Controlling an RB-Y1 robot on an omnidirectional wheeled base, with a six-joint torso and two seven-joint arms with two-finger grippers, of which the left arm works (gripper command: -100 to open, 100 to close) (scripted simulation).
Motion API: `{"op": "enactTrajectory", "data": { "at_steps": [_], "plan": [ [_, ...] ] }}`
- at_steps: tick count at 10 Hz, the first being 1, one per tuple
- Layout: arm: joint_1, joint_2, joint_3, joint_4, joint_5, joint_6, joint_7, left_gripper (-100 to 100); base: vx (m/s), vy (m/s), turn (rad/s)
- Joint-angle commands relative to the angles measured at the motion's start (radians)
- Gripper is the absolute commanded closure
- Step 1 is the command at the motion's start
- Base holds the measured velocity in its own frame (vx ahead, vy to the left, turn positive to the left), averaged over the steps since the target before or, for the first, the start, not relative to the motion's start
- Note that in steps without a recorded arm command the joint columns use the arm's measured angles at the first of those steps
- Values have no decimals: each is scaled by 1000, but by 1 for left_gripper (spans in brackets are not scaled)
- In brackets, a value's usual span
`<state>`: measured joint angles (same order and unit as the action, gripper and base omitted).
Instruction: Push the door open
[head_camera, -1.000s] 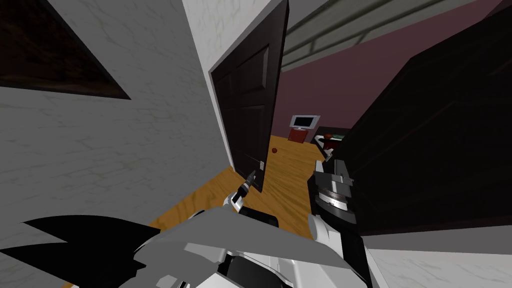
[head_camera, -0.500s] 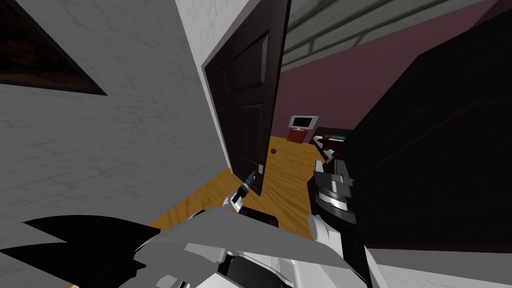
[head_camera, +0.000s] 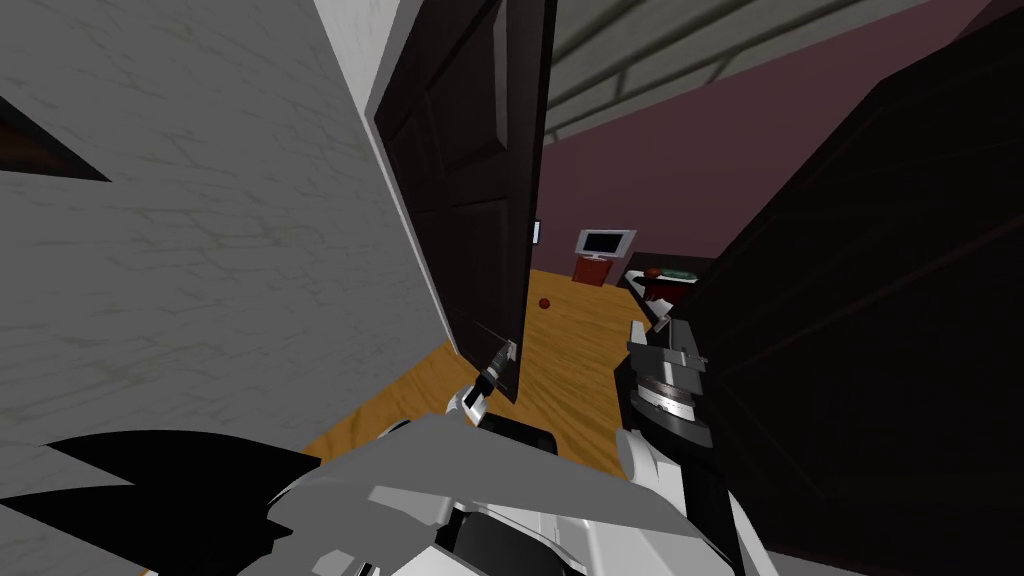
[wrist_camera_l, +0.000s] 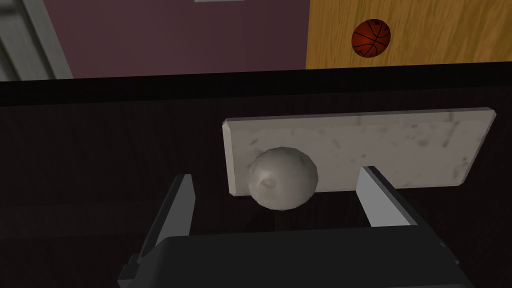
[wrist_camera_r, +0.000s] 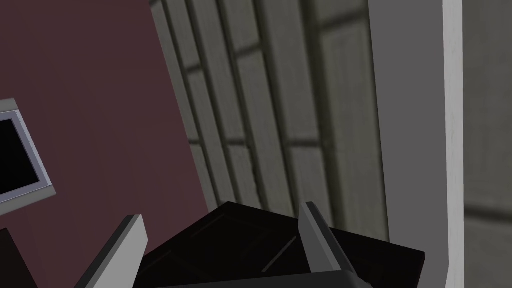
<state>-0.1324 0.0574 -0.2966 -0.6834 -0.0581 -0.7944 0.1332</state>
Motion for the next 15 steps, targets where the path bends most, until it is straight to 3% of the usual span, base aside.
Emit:
{"op": "enactTrajectory", "data": {
  "at_steps": [1,2,3,8,15],
  "plan": [
    [-1,-8,4,6,2,-3,-3,-100,163,-52,-16],
    [2,-5,2,2,1,-2,-2,-100,63,-20,8],
    [2,-5,2,2,1,-2,-2,100,-12,1,-5],
    [2,-5,2,2,1,-2,-2,100,-10,4,-2],
    [2,14,50,8,4,2,-9,100,128,-74,27]
  ]
}}
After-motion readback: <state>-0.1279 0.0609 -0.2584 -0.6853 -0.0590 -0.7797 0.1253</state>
